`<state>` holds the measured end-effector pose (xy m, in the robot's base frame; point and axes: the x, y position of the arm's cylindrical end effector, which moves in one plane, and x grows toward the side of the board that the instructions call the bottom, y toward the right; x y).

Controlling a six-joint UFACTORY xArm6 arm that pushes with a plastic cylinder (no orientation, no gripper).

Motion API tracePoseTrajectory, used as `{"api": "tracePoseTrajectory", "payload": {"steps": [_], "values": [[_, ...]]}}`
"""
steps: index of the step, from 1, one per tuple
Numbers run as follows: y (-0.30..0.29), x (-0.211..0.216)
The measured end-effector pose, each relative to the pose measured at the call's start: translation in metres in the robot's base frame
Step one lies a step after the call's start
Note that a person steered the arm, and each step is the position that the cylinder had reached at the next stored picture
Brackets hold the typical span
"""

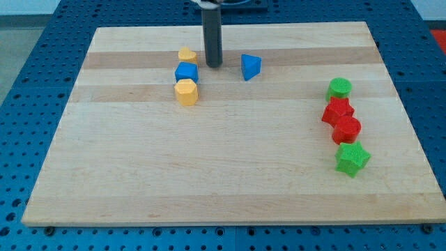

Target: Push the yellow heart into the blue triangle

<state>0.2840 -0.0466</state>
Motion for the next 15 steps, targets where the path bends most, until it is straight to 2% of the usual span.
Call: {"api": "tracePoseTrajectory", "payload": {"steps": [1,2,3,4,7,10,11,13,15], "values": [[-0.036,-0.053],[-0.088,-0.063],[-0.140,-0.019],[-0.135,-0.001],[-0.033,-0.001],[0.023,0.001],[0.028,0.001],[-0.030,-0.017],[-0.040,0.029]]}}
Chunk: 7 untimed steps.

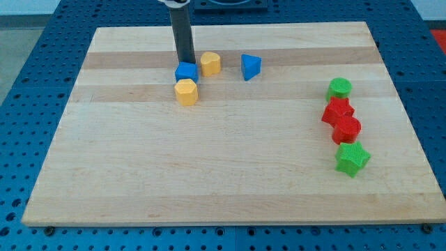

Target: Push the yellow heart into the blue triangle

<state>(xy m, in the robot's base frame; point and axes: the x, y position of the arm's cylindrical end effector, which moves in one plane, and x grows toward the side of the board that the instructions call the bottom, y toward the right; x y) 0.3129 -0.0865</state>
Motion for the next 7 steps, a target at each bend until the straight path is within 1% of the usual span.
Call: {"api": "tracePoseTrajectory", "payload": {"steps": [3,4,5,6,7], "values": [[0.063,0.000],[0.072,0.000],[0.064,0.009],[0.036,0.037],[0.031,0.076]]}}
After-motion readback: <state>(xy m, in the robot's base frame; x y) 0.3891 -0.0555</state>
